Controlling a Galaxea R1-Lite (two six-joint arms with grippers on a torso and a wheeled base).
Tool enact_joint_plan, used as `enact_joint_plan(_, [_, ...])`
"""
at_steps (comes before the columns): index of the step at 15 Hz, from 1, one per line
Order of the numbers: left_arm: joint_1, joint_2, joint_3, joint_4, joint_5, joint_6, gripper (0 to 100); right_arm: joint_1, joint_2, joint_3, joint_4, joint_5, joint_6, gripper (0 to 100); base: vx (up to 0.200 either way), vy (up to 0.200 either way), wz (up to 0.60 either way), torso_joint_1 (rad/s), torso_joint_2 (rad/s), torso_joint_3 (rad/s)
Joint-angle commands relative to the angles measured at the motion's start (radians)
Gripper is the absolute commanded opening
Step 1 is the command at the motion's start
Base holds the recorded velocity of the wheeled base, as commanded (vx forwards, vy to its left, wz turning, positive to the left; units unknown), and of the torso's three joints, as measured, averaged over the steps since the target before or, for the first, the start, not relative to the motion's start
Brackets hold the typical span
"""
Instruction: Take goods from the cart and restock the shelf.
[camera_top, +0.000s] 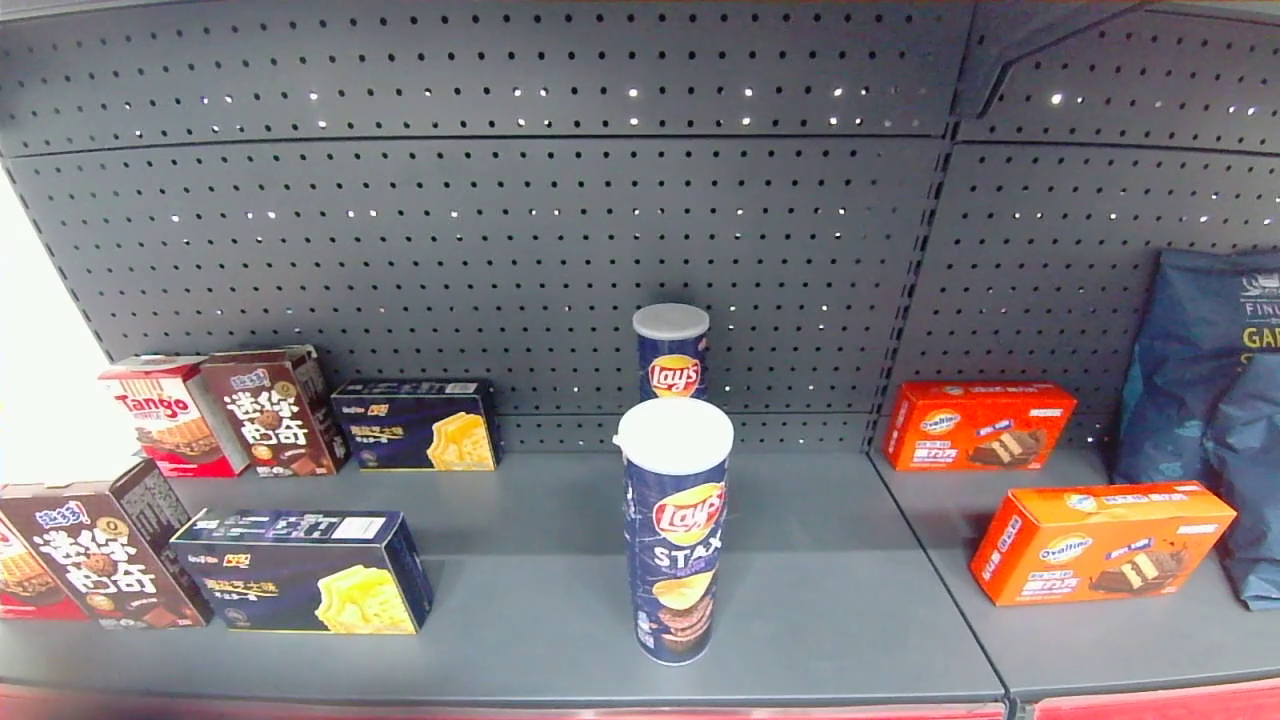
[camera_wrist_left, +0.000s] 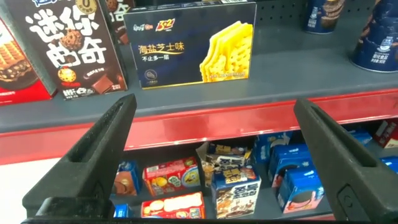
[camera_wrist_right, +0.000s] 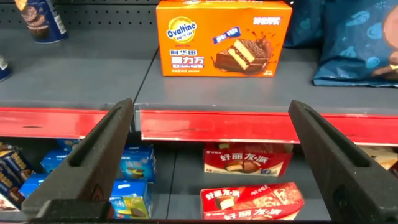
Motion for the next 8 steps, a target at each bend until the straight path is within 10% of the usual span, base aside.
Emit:
enact_joint_plan(1, [0.0,0.0,0.0,0.0,0.0,0.0,100,0.001,0.001,0.0,0.0,0.001,-0.001,100,0.0,0.0,0.0,0.0,0.0,0.0])
enact_joint_plan(8, [0.0,0.0,0.0,0.0,-0.002,0.002,100,0.001,0.001,0.0,0.0,0.001,-0.001,100,0.0,0.0,0.0,0.0,0.0,0.0])
